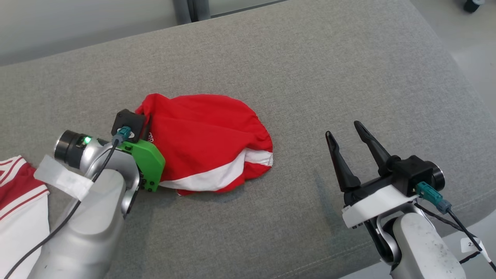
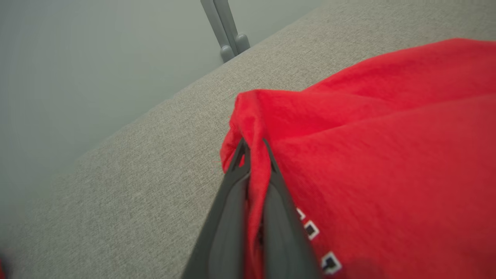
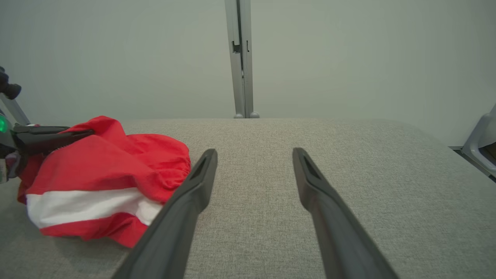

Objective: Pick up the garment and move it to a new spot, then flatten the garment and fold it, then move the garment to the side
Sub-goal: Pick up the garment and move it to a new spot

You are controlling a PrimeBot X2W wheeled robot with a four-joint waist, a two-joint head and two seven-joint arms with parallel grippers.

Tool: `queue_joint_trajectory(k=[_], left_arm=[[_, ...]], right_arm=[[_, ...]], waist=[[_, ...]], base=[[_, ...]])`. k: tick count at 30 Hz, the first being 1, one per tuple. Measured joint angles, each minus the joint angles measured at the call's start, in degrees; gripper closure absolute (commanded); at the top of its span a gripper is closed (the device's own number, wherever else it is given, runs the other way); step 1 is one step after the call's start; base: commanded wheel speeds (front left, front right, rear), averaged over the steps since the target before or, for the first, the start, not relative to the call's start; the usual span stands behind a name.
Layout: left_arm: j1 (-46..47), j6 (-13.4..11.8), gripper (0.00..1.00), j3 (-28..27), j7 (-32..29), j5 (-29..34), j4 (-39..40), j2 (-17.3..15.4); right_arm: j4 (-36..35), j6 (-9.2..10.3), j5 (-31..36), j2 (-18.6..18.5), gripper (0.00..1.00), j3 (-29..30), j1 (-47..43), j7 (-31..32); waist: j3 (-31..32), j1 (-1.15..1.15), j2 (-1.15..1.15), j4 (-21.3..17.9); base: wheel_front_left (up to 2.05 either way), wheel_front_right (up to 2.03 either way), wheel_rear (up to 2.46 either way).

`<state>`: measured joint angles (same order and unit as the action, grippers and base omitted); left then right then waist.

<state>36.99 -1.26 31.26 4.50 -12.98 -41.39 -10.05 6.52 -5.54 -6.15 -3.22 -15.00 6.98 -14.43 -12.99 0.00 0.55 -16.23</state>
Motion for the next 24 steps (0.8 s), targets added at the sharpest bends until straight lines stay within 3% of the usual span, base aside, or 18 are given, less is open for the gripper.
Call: queue_joint_trajectory(k=[12, 24], left_arm=[[0.0, 1.9, 0.0, -2.4, 4.3, -6.2, -1.2, 6.0], [-4.1, 3.8, 0.0, -3.2, 9.3, -8.1, 3.4, 6.6]], right_arm=[[2.3, 0.0, -0.2, 0.0, 0.0, 1.3, 0.2, 0.0], [9.9, -0.43, -1.3, -0.5, 0.0, 2.0, -2.1, 0.0]], waist=[[1.3, 0.0, 0.0, 4.1], [3.1, 0.0, 0.0, 11.4]], base=[[0.0, 0.0, 0.0], [0.0, 0.0, 0.0]])
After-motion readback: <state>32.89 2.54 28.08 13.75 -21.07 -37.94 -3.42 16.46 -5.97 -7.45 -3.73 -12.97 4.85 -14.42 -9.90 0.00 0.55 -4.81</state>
